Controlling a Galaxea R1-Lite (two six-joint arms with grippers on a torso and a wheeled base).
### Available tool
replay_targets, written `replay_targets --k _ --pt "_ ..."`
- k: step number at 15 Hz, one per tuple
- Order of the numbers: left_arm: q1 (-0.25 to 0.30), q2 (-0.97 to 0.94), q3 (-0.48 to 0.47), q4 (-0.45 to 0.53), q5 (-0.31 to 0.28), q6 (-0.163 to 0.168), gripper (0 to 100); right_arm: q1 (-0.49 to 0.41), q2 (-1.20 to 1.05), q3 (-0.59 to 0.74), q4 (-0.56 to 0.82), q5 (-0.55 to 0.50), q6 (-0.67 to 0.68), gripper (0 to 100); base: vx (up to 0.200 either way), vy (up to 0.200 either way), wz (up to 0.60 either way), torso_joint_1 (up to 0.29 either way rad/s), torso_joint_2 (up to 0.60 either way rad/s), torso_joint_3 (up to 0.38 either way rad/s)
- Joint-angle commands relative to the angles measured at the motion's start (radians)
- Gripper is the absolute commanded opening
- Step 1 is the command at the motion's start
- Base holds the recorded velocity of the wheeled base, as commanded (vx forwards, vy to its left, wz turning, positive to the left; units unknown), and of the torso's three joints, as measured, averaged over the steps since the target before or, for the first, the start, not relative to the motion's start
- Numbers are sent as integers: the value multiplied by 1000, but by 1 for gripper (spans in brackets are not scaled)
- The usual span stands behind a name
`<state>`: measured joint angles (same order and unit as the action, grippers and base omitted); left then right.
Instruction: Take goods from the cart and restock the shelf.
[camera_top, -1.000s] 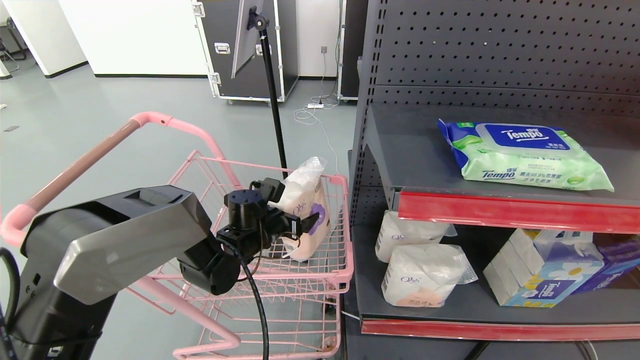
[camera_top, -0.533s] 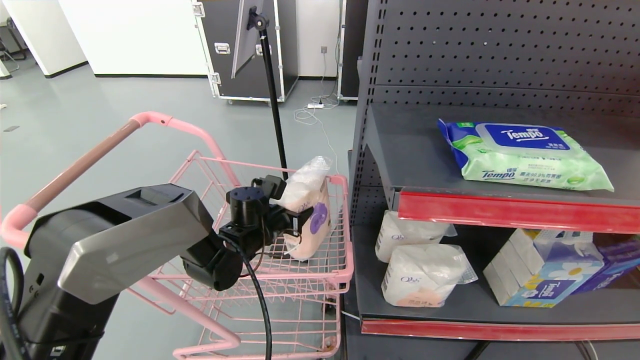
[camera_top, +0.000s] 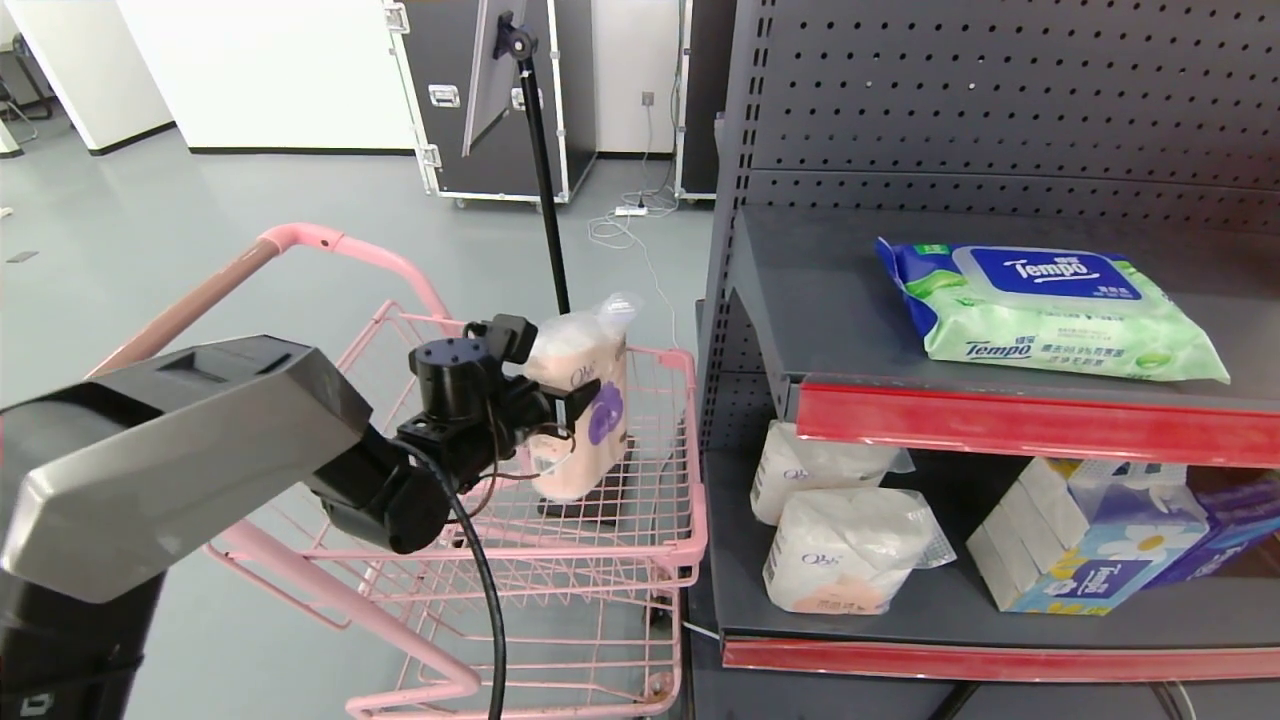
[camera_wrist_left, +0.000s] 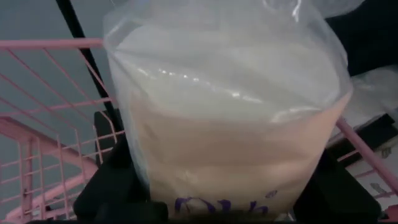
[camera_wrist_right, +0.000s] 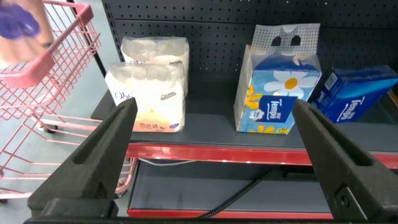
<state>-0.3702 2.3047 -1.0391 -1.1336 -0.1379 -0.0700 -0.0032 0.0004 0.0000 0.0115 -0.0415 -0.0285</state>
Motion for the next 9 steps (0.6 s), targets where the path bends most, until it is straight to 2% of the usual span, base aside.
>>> replay_targets --k 1,4,6,9 --pt "42 -137 53 3 -2 -1 0 0 1 0 -1 0 -1 100 0 0 0 0 0 0" --pt "77 -274 145 31 -8 -1 0 0 0 0 1 0 -1 100 0 0 0 0 0 0" --pt "93 -363 174 63 -11 -1 0 0 1 0 1 0 -1 100 0 0 0 0 0 0" --pt "116 -656 238 275 -26 -2 0 0 0 0 1 0 -1 100 0 0 0 0 0 0"
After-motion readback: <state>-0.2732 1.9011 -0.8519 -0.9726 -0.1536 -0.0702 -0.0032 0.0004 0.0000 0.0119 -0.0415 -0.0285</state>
